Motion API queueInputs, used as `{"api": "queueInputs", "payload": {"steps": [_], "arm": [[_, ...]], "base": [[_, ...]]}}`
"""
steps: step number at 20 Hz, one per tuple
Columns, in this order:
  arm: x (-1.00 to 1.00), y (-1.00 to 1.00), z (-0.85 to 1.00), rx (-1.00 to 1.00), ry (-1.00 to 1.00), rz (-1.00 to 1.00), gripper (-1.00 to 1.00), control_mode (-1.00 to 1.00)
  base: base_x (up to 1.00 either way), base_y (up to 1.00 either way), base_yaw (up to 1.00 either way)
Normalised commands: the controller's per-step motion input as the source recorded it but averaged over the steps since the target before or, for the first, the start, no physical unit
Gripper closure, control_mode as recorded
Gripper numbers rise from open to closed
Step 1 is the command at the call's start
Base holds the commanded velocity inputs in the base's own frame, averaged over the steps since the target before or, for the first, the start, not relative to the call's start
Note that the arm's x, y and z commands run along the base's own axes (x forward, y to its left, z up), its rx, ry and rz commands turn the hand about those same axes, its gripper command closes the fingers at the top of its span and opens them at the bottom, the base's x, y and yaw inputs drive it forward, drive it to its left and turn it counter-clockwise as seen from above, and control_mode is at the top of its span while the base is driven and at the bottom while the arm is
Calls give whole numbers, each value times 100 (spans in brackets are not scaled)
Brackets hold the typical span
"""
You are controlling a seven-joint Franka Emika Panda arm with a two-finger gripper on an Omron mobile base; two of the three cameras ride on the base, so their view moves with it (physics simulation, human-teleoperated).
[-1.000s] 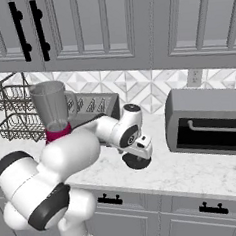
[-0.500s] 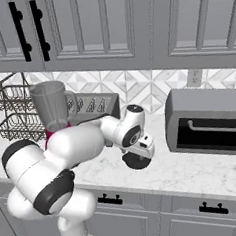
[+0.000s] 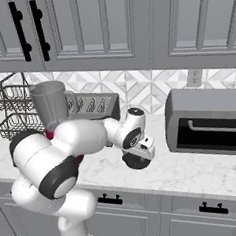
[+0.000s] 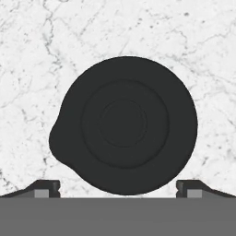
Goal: Close the lid blender by securely placing the lid on top.
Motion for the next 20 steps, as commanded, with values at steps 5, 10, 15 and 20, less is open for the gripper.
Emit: {"api": "queueInputs", "payload": {"steps": [5,10,15,20], "arm": [[20,0,-4,0,0,0,-100,-100],[16,0,-12,0,0,0,-100,-100],[13,0,-21,0,0,0,-100,-100],[14,0,-25,0,0,0,-100,-100]], "base": [[0,0,0],[0,0,0],[0,0,0],[0,0,0]]}}
